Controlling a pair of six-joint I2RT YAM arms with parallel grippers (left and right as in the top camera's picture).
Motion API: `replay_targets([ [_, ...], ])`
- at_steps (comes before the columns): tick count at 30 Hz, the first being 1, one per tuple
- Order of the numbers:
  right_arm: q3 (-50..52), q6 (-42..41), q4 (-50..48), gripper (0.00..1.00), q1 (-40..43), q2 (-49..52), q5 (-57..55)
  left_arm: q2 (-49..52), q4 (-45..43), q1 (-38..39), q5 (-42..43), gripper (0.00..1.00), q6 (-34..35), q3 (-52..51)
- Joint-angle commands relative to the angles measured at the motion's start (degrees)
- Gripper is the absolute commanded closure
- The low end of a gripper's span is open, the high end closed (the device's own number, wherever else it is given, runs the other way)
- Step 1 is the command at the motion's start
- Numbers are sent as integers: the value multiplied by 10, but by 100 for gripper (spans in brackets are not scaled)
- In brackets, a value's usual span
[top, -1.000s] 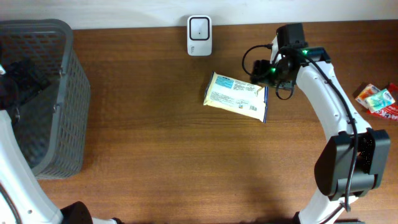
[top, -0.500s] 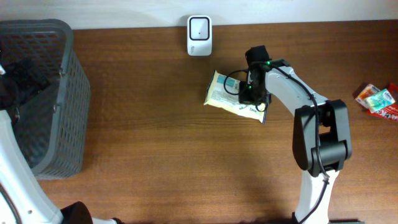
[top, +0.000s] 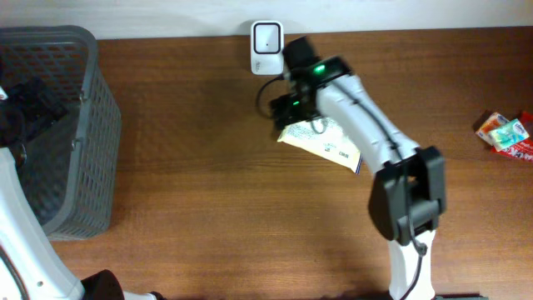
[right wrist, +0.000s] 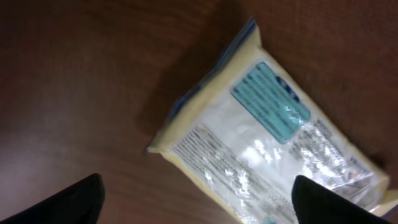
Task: Scan the item barcode
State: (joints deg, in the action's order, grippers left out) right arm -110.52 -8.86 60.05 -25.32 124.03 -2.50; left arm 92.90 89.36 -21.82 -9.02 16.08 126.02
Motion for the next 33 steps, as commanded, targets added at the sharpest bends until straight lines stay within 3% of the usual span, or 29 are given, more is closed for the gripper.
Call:
replay_targets([
  [1,1,-38,-22,1,-49,47,-160,-2,-1,-1,0,1,4,5],
  [9,5,-37,10,1,-64,140,-269,-2,-1,-1,0,1,4,5],
  [10,6,-37,5,10,-58,144,-269,-2,-1,-1,0,1,4,5],
  [13,6,-37,-11,78,-42,155,-264,-2,-1,-1,0,1,4,5],
  [14,6,-37,-17,91,-38,156,-264,-2,-1,-1,0,1,4,5],
  [15,6,-37,-18,96,-32,158,-262,-2,-1,-1,0,1,4,5],
  [21,-81,-36,58,96,-31,105,-137,-2,-1,-1,0,1,4,5],
  [23,-150,17,70,96,-31,61,6,-2,-1,-1,0,1,4,5],
  [26,-202,19,90,96,-31,26,210,-2,-1,-1,0,1,4,5],
  [28,-203,19,85,96,-31,21,311,-2,-1,-1,0,1,4,5],
  [31,-203,13,75,96,-12,21,555,-2,-1,-1,0,1,4,5],
  [33,-203,-7,61,96,7,21,604,-2,-1,-1,0,1,4,5],
])
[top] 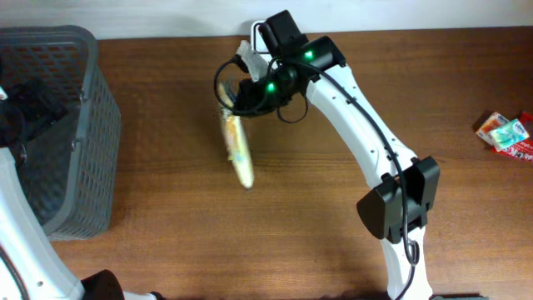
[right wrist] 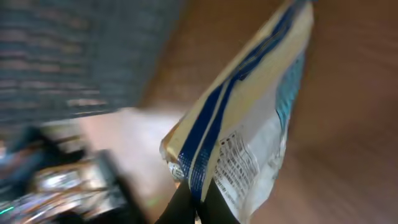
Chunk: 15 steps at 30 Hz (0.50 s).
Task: Scan the item barcode
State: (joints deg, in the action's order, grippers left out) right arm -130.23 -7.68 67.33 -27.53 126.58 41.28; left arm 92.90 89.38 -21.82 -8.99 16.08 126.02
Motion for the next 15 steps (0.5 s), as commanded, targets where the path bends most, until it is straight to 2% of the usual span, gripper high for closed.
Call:
replay_targets([
  [1,-5,-39,-12,96,47,-5,166,-2,-1,-1,0,1,4,5],
  [4,20,-40,0,96,108,3,166,-2,-1,-1,0,1,4,5],
  [8,193,-39,-64,96,197,5,154,-2,-1,-1,0,1,4,5],
  [9,224,-35,-73,96,217,5,115,-2,-1,-1,0,1,4,5],
  [10,240,-35,-60,90,241,5,38,-2,-1,-1,0,1,4,5],
  [13,220,-35,18,89,292,-5,-151,-2,-1,-1,0,1,4,5],
  [15,198,-35,60,89,315,-21,-214,-2,-1,-1,0,1,4,5],
])
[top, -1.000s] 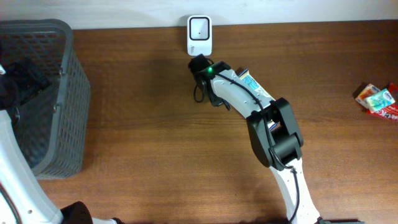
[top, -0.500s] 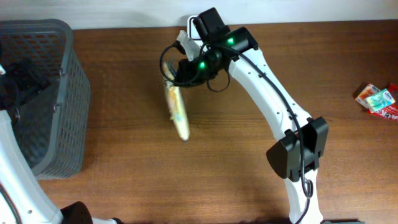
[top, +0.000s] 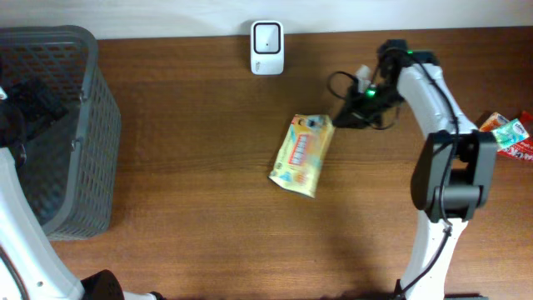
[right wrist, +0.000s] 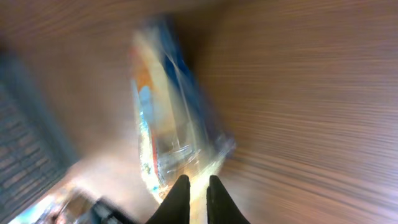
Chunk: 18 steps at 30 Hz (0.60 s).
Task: Scan the item barcode
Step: 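Drop the yellow bag mid-table and withdraw the right gripper rightward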
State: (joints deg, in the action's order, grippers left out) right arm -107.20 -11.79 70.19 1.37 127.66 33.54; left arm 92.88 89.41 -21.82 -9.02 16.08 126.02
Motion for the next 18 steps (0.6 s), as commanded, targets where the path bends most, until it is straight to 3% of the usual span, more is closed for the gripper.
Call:
replay_targets([
  [1,-51,6,61,81,38,-47,-177,-2,-2,-1,0,1,4,5],
  [2,-68,8,89,63,44,-56,-203,-2,-1,-1,0,1,4,5],
  [3,-83,10,113,39,48,-65,-217,-2,-1,-1,0,1,4,5],
  [4,-93,12,131,25,48,-72,-224,-2,-1,-1,0,1,4,5],
  [5,-102,29,145,21,47,-85,-222,-2,-1,-1,0,1,4,5],
  [7,-103,30,135,1,49,-108,-228,-2,-1,-1,0,1,4,5],
  [11,-102,30,77,1,114,-129,-318,-2,-2,-1,0,1,4,5],
  [18,-102,23,61,1,181,-127,-295,-2,-1,-1,0,1,4,5],
])
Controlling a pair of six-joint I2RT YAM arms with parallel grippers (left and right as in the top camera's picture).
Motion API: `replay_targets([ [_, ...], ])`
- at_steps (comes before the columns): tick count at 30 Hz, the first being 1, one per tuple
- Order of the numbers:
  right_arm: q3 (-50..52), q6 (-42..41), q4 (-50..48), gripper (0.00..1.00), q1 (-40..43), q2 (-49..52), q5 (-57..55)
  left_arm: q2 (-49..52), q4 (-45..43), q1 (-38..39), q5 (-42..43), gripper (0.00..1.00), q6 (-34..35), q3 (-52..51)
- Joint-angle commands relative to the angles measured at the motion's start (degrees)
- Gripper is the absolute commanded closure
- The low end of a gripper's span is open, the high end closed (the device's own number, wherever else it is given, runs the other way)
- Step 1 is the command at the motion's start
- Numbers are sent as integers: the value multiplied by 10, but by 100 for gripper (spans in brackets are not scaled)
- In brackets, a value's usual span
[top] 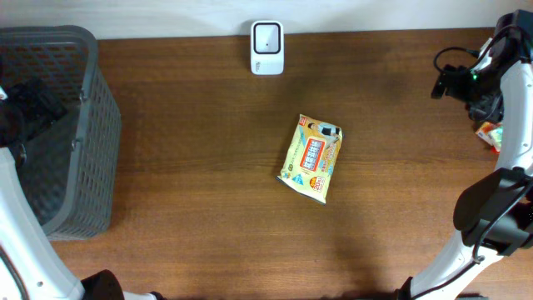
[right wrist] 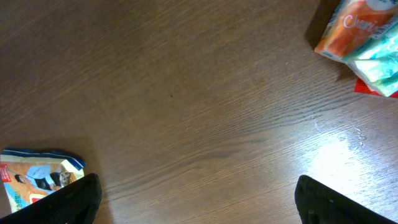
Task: Scan the item barcode
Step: 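Drop the yellow bag mid-table and withdraw the right gripper rightward, then reach the left gripper to the yellow bag and grasp it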
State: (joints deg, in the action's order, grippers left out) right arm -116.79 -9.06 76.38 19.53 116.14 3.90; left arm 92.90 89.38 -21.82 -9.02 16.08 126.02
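The yellow snack packet (top: pixel 311 158) lies flat, picture side up, in the middle of the wooden table (top: pixel 191 192). Its blue-edged end shows at the lower left of the right wrist view (right wrist: pixel 37 174). The white barcode scanner (top: pixel 266 46) stands at the table's back edge. My right gripper (top: pixel 439 83) hangs at the far right, well away from the packet; it is open (right wrist: pixel 199 205) with only bare table between its fingers. My left gripper (top: pixel 29 104) sits over the basket, and its jaws cannot be made out.
A grey mesh basket (top: pixel 83 142) fills the left end of the table. Orange, teal and red snack packets (right wrist: pixel 360 37) lie at the right edge (top: pixel 493 133), close to my right arm.
My right gripper was nearly shut beside the packet's upper right corner at mid-table. Now it is open at the far right near the other snacks. The packet has turned slightly on the table.
My right gripper was open over the packet, which lay print side up below the scanner. Then it was shut on the packet, holding it edge-on left of the scanner. Later the packet lay picture side up at mid-table, and now the gripper stands open far to the right.
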Motion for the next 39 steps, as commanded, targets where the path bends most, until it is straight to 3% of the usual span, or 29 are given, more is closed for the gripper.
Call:
replay_targets([
  [1,-6,-4,-2,1,0,-12,1,-2,-1,-1,0,1,4,5],
  [3,-6,-4,-1,1,0,-12,1,-2,-25,-1,47,1,40,5],
  [7,-6,-4,-2,1,0,-12,1,-2,-24,-1,167,1,43,5],
  [9,-6,-4,-2,1,0,-12,1,0,-31,7,336,0,25,2],
  [10,-6,-4,-1,1,0,-12,1,0,-29,34,419,1,-28,-9],
  [11,-6,-4,-1,1,0,-12,1,0,-26,63,435,1,-38,-20],
  [14,-6,-4,-2,1,0,-12,1,0,-27,183,422,0,-42,-78],
  [17,-6,-4,-2,1,0,-12,1,1,-112,330,407,1,-34,-191],
  [19,-6,-4,-2,1,0,-12,1,1,-195,399,386,1,23,-270],
  [21,-6,-4,-2,1,0,-12,1,5,-259,462,304,1,114,-344],
  [23,-6,-4,-2,1,0,-12,1,21,-297,510,248,1,146,-393],
  [25,-6,-4,-2,1,0,-12,1,40,-315,534,202,1,201,-412],
  [30,-6,-4,-2,1,0,-12,1,140,-341,588,197,1,299,-425],
  [34,-6,-4,-2,1,0,-12,1,218,-416,617,262,1,302,-425],
  [37,-6,-4,-1,1,0,-12,1,247,-455,619,260,1,302,-425],
  [39,-6,-4,-2,1,0,-12,1,252,-465,618,216,8,302,-425],
])
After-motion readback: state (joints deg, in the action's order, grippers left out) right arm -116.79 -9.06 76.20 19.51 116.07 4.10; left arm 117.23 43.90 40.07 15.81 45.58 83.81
